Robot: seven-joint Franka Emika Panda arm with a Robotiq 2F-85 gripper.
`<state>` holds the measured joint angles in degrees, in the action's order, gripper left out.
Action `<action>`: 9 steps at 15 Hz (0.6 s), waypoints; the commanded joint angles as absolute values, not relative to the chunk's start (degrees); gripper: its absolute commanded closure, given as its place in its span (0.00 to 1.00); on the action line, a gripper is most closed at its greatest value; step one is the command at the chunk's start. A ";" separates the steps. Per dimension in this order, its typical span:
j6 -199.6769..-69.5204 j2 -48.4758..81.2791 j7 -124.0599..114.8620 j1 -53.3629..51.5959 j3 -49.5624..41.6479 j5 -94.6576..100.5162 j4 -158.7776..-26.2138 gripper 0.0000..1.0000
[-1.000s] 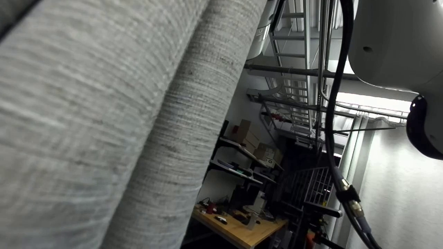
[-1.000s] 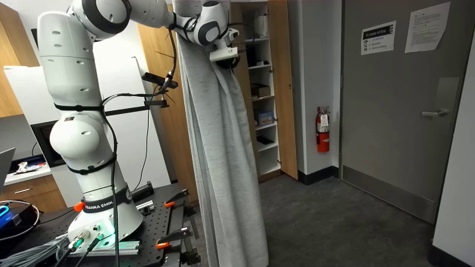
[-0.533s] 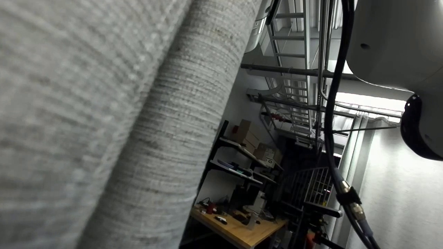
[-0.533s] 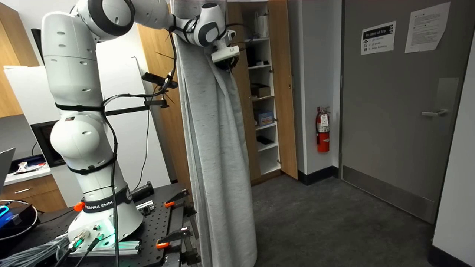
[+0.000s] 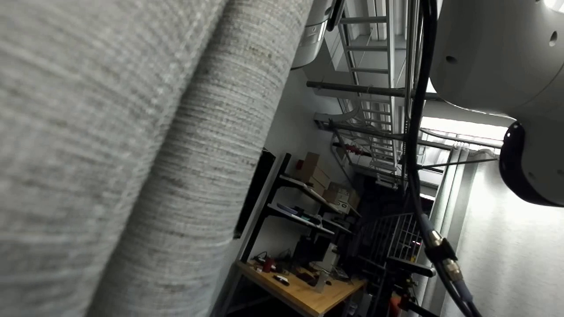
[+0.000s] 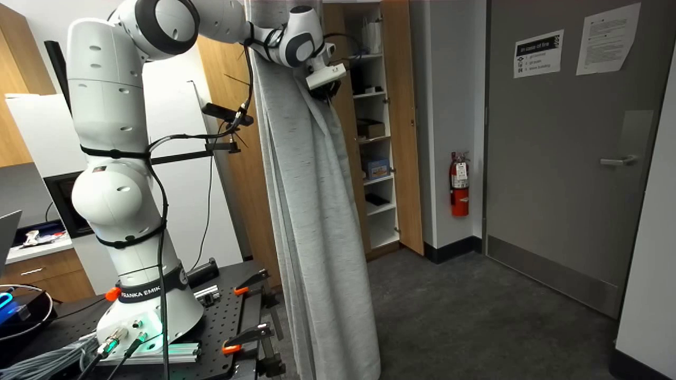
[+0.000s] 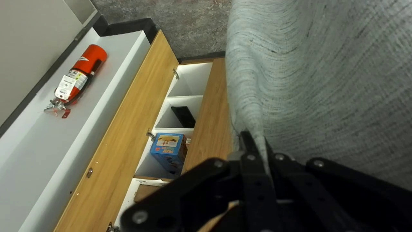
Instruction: Open the curtain to the left
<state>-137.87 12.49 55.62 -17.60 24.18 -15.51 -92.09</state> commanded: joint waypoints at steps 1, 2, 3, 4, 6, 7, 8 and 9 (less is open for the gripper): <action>-137.16 17.47 57.22 -19.54 24.68 -12.15 -90.84 0.99; -137.18 17.70 57.04 -19.60 24.63 -11.80 -90.58 0.99; -136.85 17.89 56.98 -19.60 24.68 -11.77 -90.27 0.99; -137.15 18.11 57.02 -19.66 24.68 -11.50 -90.02 0.99; -137.17 18.44 56.99 -19.76 24.67 -10.80 -89.56 0.99; -136.78 18.57 56.77 -19.75 24.71 -10.77 -89.33 0.99; -137.66 14.66 55.84 -17.76 24.18 -13.36 -89.33 0.98; -137.66 14.76 55.83 -17.78 24.19 -13.33 -89.21 0.98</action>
<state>-137.87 14.53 56.08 -17.69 24.19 -13.58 -89.64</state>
